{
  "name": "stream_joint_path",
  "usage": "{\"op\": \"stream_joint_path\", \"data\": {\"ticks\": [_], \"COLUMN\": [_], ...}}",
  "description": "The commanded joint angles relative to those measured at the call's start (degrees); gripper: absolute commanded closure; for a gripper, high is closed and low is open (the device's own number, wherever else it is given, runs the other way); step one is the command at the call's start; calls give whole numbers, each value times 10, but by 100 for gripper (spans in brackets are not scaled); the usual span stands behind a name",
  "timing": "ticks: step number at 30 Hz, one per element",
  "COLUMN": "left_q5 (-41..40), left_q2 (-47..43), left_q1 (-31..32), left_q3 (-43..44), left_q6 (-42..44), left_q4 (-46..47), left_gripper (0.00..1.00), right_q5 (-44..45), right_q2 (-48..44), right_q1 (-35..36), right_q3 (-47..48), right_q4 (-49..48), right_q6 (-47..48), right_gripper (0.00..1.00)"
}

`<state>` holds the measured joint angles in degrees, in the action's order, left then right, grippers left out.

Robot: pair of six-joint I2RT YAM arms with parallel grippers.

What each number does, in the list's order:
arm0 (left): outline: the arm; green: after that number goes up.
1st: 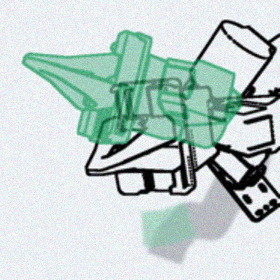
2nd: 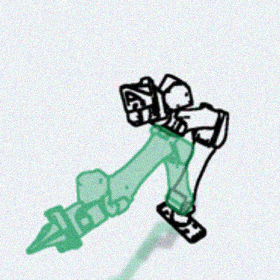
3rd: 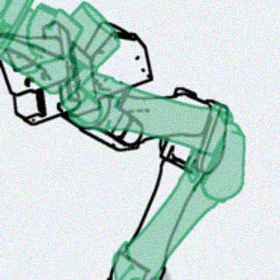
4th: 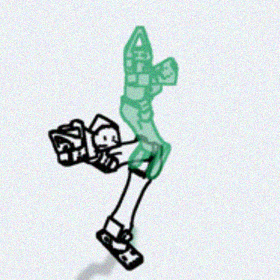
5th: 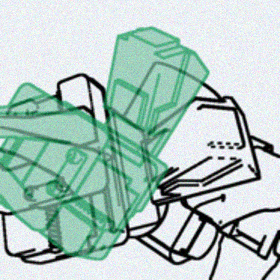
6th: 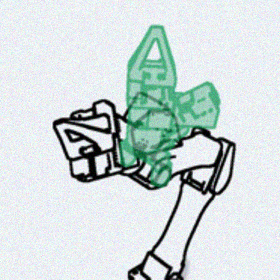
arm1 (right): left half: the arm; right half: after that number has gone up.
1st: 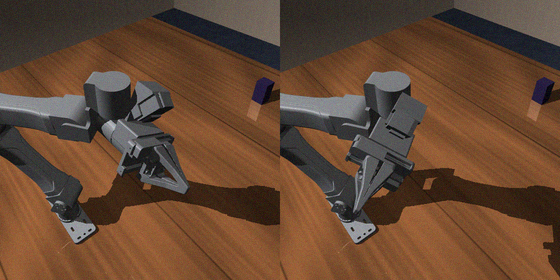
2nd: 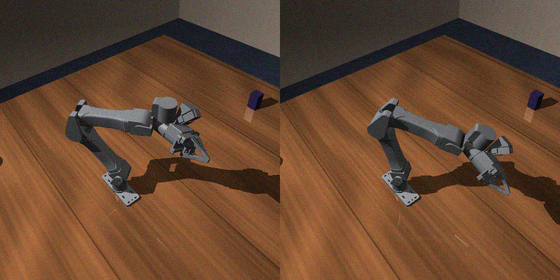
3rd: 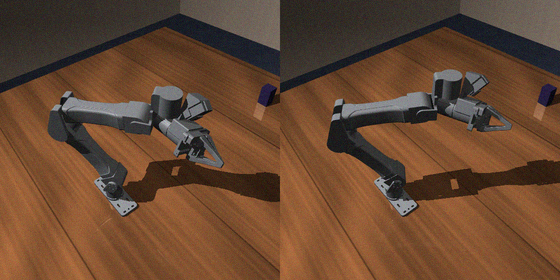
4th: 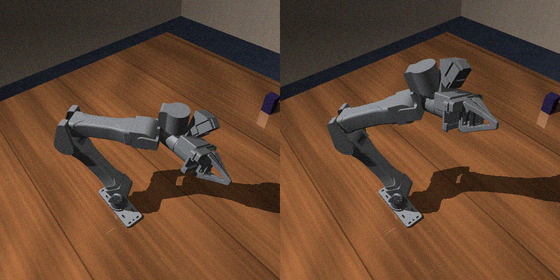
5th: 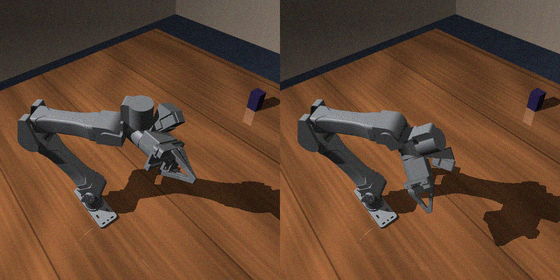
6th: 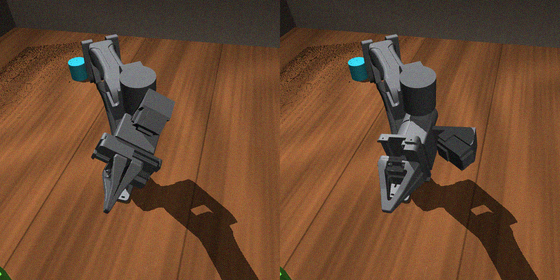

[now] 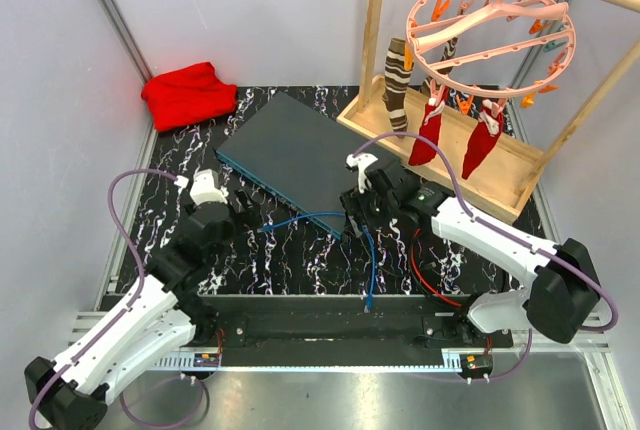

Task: Insert the plug into the switch port
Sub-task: Place the connector at the center of the board, then pick up the connector from the center of the board.

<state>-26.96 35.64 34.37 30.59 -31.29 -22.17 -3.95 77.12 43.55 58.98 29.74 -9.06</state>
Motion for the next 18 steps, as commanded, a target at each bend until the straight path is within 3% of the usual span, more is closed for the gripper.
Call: {"op": "stream_joint_path", "data": {"ticks": [1,7,14,18], "left_q5": [28,66,38,24], "left_q2": [44,163,244,300], "left_q1": [-1,11,46,46], "left_q3": [29,78,96,103], "left_q6": [-228,-362,-462,-496], "left_q4": [-50,-96,-77,-53], "left_gripper": [1,2,2,3], "right_q5": [37,54,-25,-59], "right_q2": [-30,-23,-36,-44], "right_q1": [-2,-23,-103,-115], "right_q3": [-26,-36,-87,-100], "right_q4": [-4,-7,-37,-78], "right_q6": [-46,-43,-58,-93], "right_gripper": [22,21,22,22]}}
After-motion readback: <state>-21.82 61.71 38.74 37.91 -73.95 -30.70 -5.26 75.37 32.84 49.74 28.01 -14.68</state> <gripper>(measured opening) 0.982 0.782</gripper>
